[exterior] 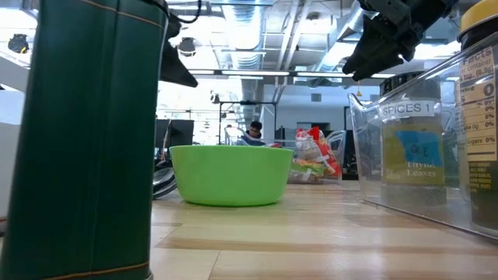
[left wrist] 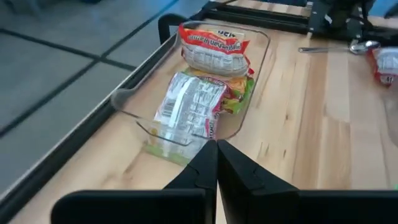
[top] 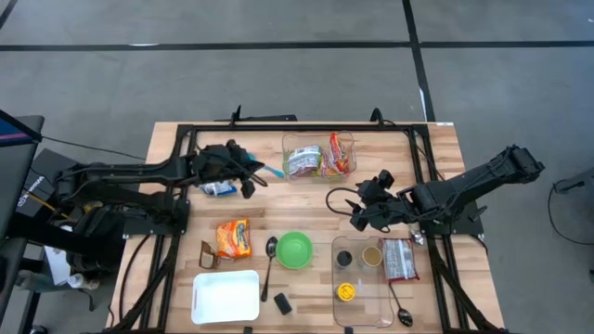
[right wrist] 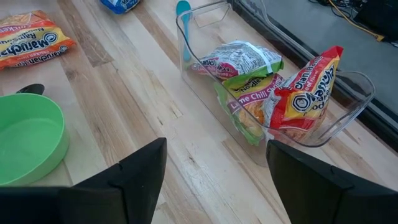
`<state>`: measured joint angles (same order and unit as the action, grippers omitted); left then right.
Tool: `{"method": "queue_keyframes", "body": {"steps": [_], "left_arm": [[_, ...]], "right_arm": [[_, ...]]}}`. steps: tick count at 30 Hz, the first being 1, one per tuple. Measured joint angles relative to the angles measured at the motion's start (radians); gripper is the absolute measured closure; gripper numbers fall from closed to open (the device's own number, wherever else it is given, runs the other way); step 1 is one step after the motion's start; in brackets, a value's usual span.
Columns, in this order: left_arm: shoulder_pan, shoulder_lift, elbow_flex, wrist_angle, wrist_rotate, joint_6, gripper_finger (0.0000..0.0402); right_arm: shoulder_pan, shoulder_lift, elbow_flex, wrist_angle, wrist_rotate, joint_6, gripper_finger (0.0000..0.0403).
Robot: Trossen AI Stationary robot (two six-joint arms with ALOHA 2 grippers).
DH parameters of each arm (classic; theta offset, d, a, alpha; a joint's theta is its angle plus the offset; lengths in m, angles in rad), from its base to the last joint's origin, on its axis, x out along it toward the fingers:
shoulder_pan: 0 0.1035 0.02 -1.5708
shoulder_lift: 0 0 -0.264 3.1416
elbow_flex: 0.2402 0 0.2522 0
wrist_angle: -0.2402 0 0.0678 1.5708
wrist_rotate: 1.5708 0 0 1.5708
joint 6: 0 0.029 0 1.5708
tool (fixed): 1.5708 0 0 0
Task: Pick & Place Food Item
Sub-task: Put the blue baby spoon into the white bin
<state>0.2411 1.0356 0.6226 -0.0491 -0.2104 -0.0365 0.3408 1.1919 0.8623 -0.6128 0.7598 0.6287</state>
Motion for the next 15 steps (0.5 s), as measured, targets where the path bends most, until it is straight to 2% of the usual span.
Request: {"method": "queue_keyframes", "body": {"steps": [5, 11, 15], "left_arm": [[0.001, -0.077, -0.065, -0.008, 0.0, 0.099, 0.0399], [0.001, -0.095, -0.098, -0.066, 0.005, 0.096, 0.0399], [0.001, -0.093, -0.098, -0.12, 0.046, 0.044, 0.0399]], "right_arm": [[0.0, 0.0, 0.0, 0.002, 0.0, 0.0, 0.0133], [-0.001, 0.0, 0.0, 0.003, 0.0, 0.0, 0.0133], [-0.001, 0.0, 0.0, 0.005, 0.0, 0.0, 0.0133]]}}
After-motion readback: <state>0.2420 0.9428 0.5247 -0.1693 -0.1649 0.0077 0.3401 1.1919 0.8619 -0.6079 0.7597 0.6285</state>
